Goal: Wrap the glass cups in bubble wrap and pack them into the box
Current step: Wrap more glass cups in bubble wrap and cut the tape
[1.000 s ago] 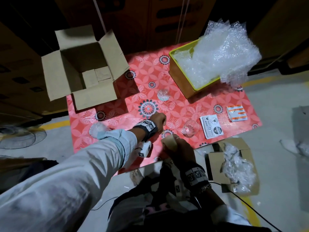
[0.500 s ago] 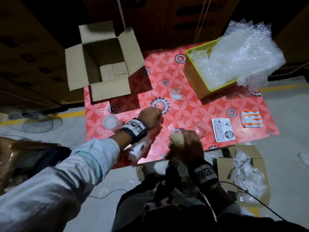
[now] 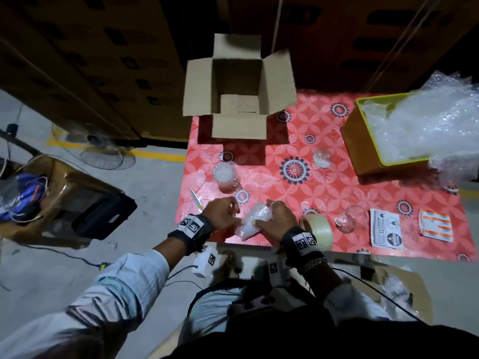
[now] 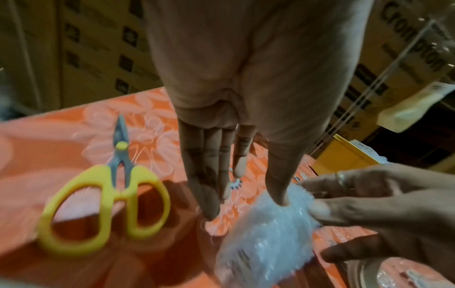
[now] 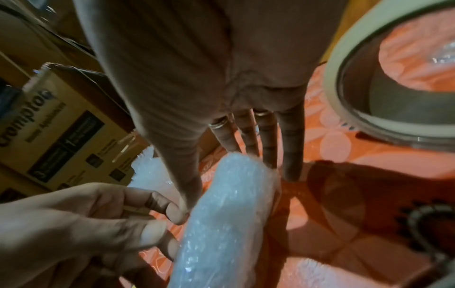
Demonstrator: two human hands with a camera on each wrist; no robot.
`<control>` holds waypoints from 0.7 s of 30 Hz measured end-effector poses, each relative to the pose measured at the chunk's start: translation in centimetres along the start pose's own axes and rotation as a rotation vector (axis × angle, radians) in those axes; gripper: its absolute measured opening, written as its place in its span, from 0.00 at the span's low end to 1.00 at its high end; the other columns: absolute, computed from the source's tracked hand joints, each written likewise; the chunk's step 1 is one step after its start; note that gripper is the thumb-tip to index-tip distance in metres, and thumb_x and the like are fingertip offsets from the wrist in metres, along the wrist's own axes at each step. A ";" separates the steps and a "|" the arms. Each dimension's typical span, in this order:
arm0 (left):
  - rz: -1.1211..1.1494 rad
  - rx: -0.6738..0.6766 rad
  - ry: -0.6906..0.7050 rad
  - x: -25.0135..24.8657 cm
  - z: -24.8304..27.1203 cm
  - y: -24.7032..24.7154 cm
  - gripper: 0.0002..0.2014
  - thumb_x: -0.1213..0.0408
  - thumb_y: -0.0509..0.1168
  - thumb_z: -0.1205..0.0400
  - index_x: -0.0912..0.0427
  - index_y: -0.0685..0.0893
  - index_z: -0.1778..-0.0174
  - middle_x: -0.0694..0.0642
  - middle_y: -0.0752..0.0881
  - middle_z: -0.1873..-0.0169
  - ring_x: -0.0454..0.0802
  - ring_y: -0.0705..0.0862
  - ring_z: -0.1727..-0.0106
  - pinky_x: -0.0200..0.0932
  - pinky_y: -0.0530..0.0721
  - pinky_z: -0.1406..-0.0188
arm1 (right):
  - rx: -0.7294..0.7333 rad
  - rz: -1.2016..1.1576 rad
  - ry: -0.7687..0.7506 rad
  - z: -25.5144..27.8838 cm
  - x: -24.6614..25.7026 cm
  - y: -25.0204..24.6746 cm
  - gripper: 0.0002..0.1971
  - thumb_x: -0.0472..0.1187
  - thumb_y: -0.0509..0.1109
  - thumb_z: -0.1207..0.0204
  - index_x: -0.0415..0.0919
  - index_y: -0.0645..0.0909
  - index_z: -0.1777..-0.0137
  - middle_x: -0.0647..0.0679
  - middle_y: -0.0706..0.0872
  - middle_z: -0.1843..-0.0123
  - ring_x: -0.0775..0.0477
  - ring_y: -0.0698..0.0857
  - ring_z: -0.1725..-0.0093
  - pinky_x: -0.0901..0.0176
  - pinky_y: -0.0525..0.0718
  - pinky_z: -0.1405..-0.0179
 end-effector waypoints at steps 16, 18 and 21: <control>0.355 -0.069 0.091 1.3 1.5 3.9 0.40 0.71 0.83 0.29 0.51 0.72 0.23 0.49 0.82 0.55 0.48 0.81 0.60 0.40 0.81 0.62 | -0.021 -0.385 0.031 -0.8 2.0 0.2 0.24 0.25 0.84 0.40 0.40 0.81 0.47 0.45 0.86 0.50 0.47 0.83 0.53 0.67 0.83 0.62; 0.430 -0.133 0.086 1.2 1.5 3.4 0.40 0.73 0.83 0.32 0.48 0.74 0.26 0.48 0.83 0.56 0.47 0.83 0.64 0.48 0.86 0.62 | -0.084 -0.391 -0.082 -0.1 3.3 -0.6 0.23 0.22 0.82 0.40 0.43 0.82 0.51 0.44 0.86 0.51 0.51 0.82 0.56 0.73 0.80 0.64; 0.551 -0.192 0.071 0.8 1.3 3.0 0.34 0.72 0.82 0.32 0.48 0.78 0.33 0.46 0.86 0.57 0.46 0.87 0.65 0.45 0.87 0.63 | -0.168 -0.166 -0.268 0.4 4.6 -1.1 0.22 0.26 0.83 0.39 0.49 0.82 0.52 0.47 0.84 0.48 0.49 0.81 0.51 0.63 0.80 0.53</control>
Point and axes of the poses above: each hand's wrist, its own z-axis away from the middle knuckle, its own y-axis out of the palm, x = y × z, the point moved 5 cm from there along -z, towards the middle knuckle
